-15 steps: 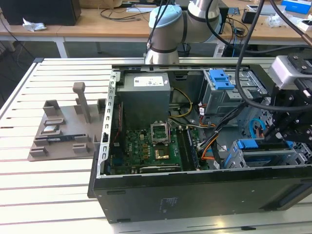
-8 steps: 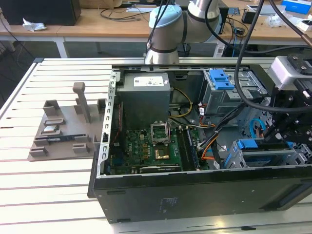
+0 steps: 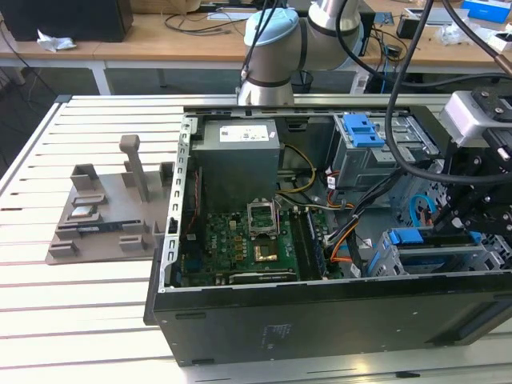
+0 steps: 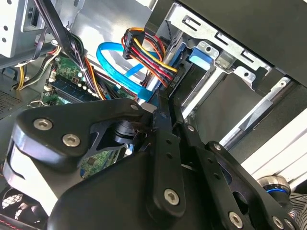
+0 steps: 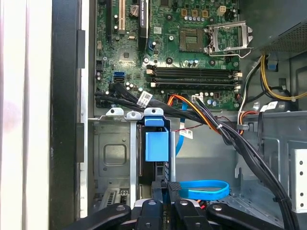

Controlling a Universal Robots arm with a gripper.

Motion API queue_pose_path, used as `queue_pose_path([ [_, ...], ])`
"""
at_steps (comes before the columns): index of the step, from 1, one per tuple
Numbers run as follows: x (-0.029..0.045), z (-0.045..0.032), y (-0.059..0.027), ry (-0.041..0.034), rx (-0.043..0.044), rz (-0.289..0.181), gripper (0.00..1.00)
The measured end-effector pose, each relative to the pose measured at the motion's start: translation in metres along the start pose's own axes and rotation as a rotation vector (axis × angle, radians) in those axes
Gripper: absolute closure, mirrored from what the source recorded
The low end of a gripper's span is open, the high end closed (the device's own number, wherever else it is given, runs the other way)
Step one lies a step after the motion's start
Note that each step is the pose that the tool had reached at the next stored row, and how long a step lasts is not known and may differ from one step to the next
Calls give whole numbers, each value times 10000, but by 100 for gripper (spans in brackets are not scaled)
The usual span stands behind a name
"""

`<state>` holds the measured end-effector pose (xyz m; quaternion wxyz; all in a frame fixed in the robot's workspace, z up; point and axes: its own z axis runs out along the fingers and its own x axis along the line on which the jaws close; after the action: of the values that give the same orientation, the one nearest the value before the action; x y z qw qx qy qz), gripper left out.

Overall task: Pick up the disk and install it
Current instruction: 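Insert the second disk wire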

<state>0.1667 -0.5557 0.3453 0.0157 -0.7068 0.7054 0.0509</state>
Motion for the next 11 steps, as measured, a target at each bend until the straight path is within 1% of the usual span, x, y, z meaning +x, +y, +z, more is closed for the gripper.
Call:
queue_pose_path([
  [5, 1, 14, -1, -16, -5, -38, 84],
  [9, 12, 55, -4, -7, -14, -52, 84],
  [11, 13, 59, -4, -13, -15, -53, 84],
])
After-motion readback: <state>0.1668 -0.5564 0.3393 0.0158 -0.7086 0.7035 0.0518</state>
